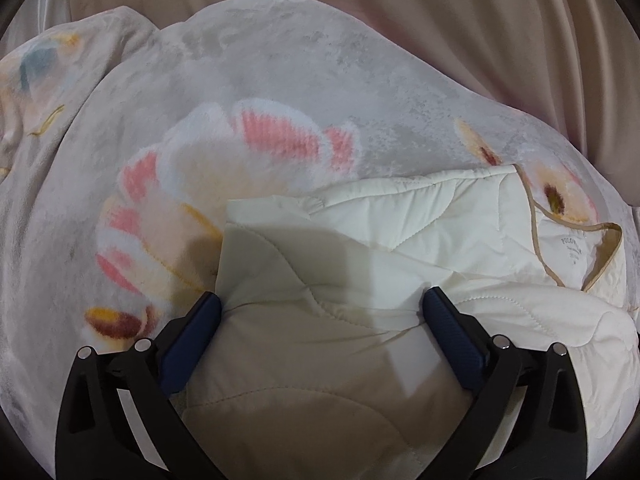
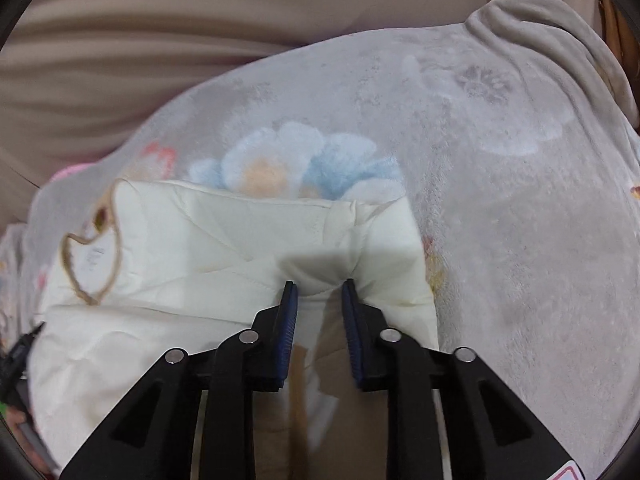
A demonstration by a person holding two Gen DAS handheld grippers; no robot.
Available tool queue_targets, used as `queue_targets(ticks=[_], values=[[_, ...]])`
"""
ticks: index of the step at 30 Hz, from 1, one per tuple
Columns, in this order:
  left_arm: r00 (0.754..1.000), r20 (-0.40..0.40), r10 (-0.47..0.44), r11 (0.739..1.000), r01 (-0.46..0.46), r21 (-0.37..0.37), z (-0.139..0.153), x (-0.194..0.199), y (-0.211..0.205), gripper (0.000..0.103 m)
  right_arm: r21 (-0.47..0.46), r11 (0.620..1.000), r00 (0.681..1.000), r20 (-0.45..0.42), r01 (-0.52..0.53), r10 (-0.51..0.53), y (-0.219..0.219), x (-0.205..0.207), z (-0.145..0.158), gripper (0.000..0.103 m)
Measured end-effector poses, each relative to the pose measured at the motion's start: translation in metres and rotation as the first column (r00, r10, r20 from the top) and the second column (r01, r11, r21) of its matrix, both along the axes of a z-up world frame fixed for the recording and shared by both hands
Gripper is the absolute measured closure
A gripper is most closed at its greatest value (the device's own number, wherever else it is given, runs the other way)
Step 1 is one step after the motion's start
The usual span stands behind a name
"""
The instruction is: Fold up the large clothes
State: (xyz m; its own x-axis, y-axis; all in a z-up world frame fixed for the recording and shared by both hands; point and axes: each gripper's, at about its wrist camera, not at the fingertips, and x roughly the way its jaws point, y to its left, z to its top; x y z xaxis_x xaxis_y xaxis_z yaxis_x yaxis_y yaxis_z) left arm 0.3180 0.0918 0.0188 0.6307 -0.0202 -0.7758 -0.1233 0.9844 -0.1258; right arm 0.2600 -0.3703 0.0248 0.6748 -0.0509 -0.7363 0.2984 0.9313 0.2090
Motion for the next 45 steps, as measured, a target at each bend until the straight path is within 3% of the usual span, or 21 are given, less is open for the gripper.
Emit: queue_targets(ticks=[4,6,8,10,15,17,20,23,25,28,30,31,32,34,37,41,42,44,45], values=[[1.000,-0.003,0.003,1.000,-0.003,-0.002,-0.001,0.000,0.002,0.005,-0.043,0.999,1.000,0.013,0.017,-0.017,0.005,-0.005,0.007,0.086],[1.000,-0.001,0.004,1.000,-0.004,-0.003,-0.001,0.000,0.003,0.005,-0.017,1.000,0.999,0.052,0.017,-0.016,0.010,-0.016,0.020,0.085],[1.000,0.000,0.005,1.000,-0.005,-0.001,-0.001,0.000,0.003,0.005,0.035,0.998,0.993,0.110,-0.049,0.045,0.023,-0.026,0.037,0.085],[1.000,-0.001,0.006,1.000,-0.006,0.006,-0.001,0.000,0.002,0.005,0.006,0.992,0.982,0.140,-0.127,0.125,0.050,-0.028,0.053,0.084],[1.000,-0.003,0.005,1.000,-0.005,0.009,-0.001,0.000,0.003,0.005,-0.114,0.913,0.915,0.056,-0.393,0.401,0.144,-0.006,0.052,0.086],[1.000,-0.004,0.003,1.000,-0.003,0.005,-0.001,0.000,0.003,0.005,-0.188,0.900,0.917,-0.014,-0.394,0.399,0.159,0.008,0.032,0.086],[1.000,0.000,-0.001,1.000,0.001,-0.018,-0.001,-0.001,0.007,0.005,-0.124,0.924,0.932,-0.021,-0.362,0.362,0.135,0.017,0.019,0.089],[1.000,-0.007,-0.013,1.000,0.013,-0.026,0.005,-0.002,0.007,0.005,-0.101,0.957,0.962,-0.029,-0.273,0.272,0.109,0.018,0.032,0.087],[0.999,0.015,-0.049,0.998,0.050,-0.046,0.021,-0.003,0.007,0.005,-0.094,0.953,0.957,0.004,-0.287,0.289,0.110,0.017,0.048,0.078],[0.993,0.103,-0.056,0.995,0.064,-0.073,0.058,0.000,0.006,0.006,-0.095,0.917,0.918,0.055,-0.387,0.393,0.143,0.026,0.073,0.081],[0.990,0.128,-0.058,0.997,0.063,-0.035,0.076,0.010,0.001,0.006,-0.083,0.876,0.875,0.067,-0.475,0.480,0.179,0.044,0.081,0.088],[0.991,0.114,-0.065,0.998,0.067,-0.011,0.079,0.019,-0.004,0.006,-0.071,0.848,0.846,0.064,-0.525,0.529,0.201,0.056,0.081,0.097],[0.994,0.090,-0.060,0.998,0.059,0.006,0.076,0.026,-0.006,0.006,-0.062,0.829,0.828,0.055,-0.556,0.559,0.219,0.067,0.079,0.100],[0.999,0.019,-0.046,0.999,0.046,0.002,0.062,0.038,-0.004,0.018,-0.027,0.788,0.787,0.020,-0.616,0.616,0.256,0.095,0.067,0.103],[0.996,-0.084,-0.019,0.999,0.016,-0.034,0.028,0.050,0.009,0.027,0.012,0.751,0.750,-0.039,-0.660,0.660,0.295,0.123,0.044,0.103],[0.997,-0.066,-0.026,1.000,0.027,0.014,0.011,0.049,0.011,0.024,-0.020,0.768,0.765,-0.105,-0.640,0.635,0.305,0.151,0.017,0.103],[0.998,-0.062,-0.027,0.999,0.029,0.026,0.010,0.049,0.010,0.023,0.010,0.781,0.778,-0.083,-0.624,0.623,0.294,0.154,0.017,0.103],[0.998,-0.057,-0.022,0.999,0.024,0.043,0.008,0.049,0.008,0.019,0.017,0.841,0.839,-0.062,-0.540,0.540,0.265,0.160,0.016,0.103],[0.998,-0.056,-0.019,0.999,0.021,0.045,0.007,0.050,0.007,0.018,0.064,0.851,0.850,-0.049,-0.521,0.524,0.250,0.161,0.016,0.103]])
